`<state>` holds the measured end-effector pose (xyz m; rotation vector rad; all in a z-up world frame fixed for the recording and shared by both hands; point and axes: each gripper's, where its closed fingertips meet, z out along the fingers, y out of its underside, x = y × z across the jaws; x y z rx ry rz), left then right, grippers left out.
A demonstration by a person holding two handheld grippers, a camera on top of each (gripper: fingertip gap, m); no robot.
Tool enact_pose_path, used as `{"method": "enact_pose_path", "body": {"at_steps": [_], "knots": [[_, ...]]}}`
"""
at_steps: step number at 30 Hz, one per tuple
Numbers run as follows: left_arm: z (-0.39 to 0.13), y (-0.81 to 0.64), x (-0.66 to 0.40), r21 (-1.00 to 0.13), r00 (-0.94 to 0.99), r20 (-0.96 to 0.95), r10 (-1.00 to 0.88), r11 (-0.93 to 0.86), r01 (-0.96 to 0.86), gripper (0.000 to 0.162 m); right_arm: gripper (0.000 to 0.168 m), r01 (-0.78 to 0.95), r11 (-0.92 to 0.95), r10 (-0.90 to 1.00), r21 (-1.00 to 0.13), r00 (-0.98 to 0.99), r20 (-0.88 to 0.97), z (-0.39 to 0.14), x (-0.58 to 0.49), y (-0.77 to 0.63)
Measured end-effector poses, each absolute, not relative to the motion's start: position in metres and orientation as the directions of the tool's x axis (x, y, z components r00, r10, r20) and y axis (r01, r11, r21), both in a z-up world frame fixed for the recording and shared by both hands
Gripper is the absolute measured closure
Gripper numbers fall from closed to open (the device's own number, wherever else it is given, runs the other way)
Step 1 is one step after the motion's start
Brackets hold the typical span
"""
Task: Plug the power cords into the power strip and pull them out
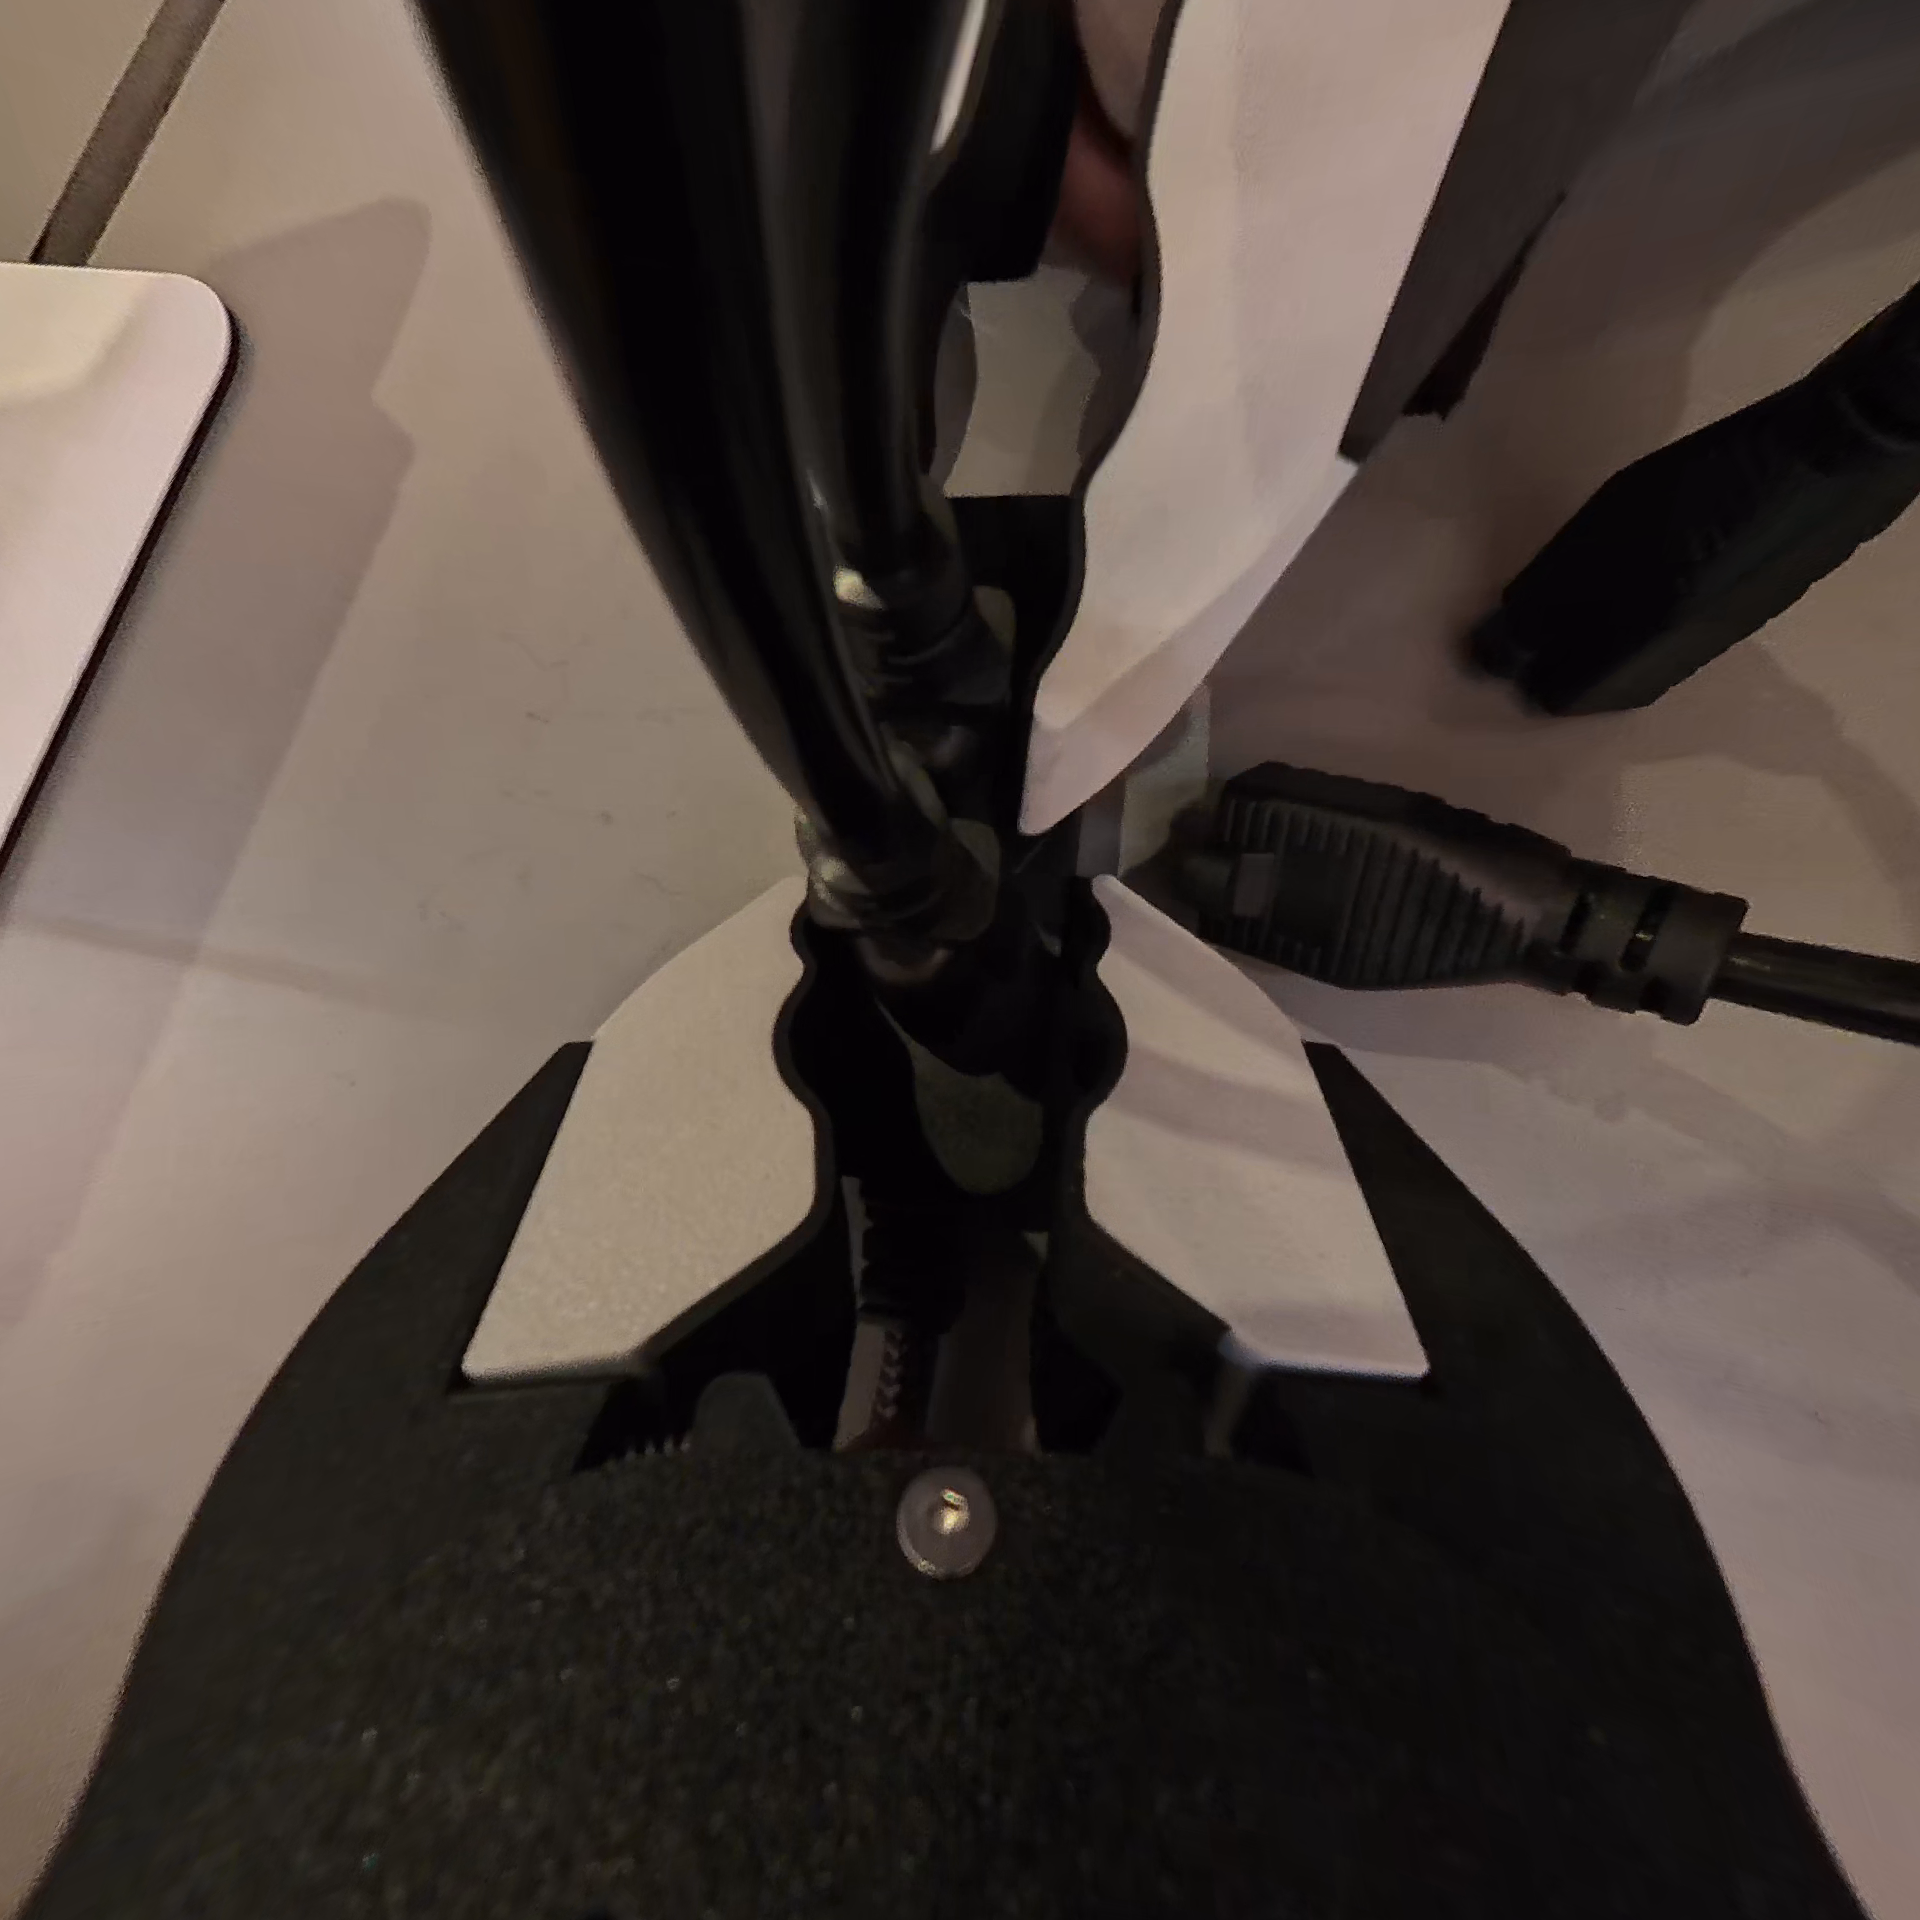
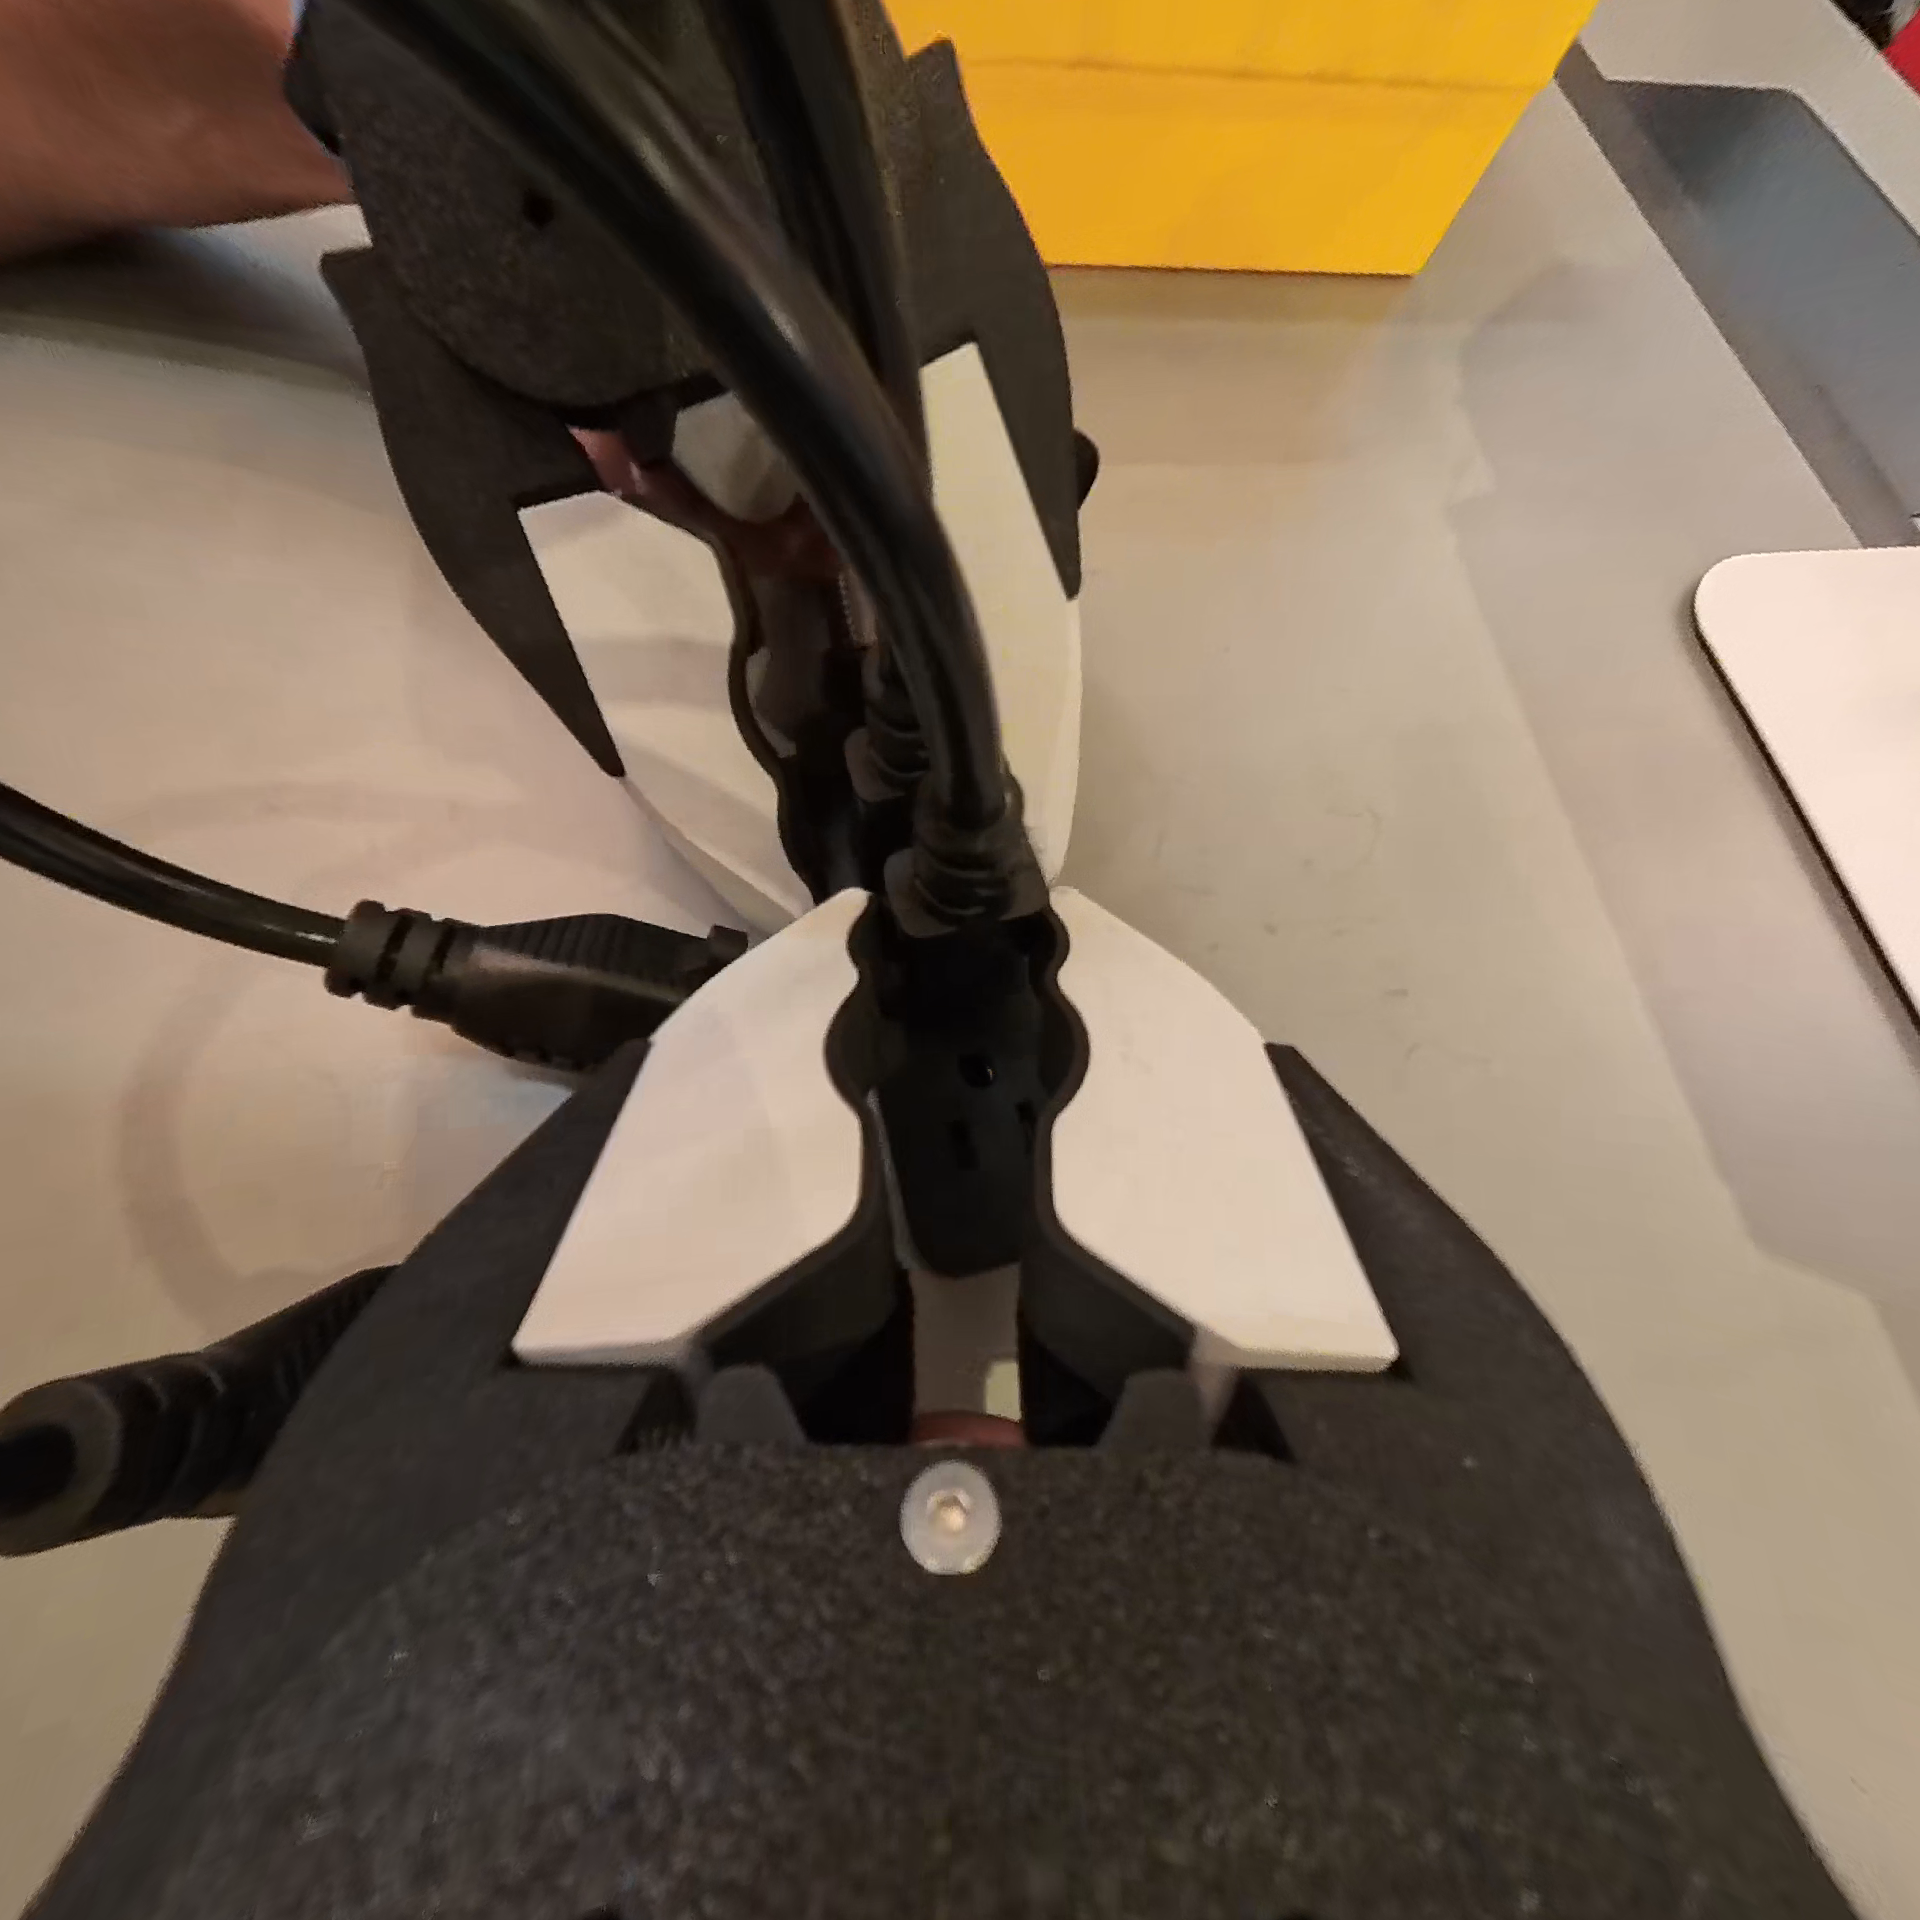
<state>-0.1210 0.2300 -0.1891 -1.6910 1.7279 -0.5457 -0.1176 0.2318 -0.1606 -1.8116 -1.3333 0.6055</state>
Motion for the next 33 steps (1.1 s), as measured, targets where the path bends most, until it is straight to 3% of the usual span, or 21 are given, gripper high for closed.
{"method": "enact_pose_path", "body": {"at_steps": [11, 22, 26, 29, 33], "knots": [[-0.188, 0.228, -0.123, -0.711, 0.054, -0.137, -0.989, 0.061, -0.701, 0.116, 0.146, 0.46, -0.254, 0.936, -0.851, 0.339, -0.096, -0.15, -0.116, 0.232], [-0.189, 0.226, -0.121, -0.701, 0.044, -0.194, -0.98, 0.107, -0.705, 0.117, 0.143, 0.511, -0.22, 0.948, -0.831, 0.312, -0.059, -0.155, -0.118, 0.228], [-0.189, 0.223, -0.121, -0.7, 0.035, -0.209, -0.977, 0.125, -0.703, 0.117, 0.137, 0.469, -0.248, 0.945, -0.848, 0.309, -0.105, -0.155, -0.118, 0.226], [-0.188, 0.221, -0.121, -0.705, 0.035, -0.204, -0.978, 0.122, -0.699, 0.117, 0.124, 0.542, -0.287, 0.937, -0.79, 0.329, -0.115, -0.173, -0.112, 0.226], [-0.188, 0.221, -0.121, -0.71, 0.043, -0.205, -0.978, 0.119, -0.694, 0.117, 0.126, 0.542, -0.313, 0.932, -0.78, 0.331, -0.144, -0.173, -0.11, 0.224]]}}
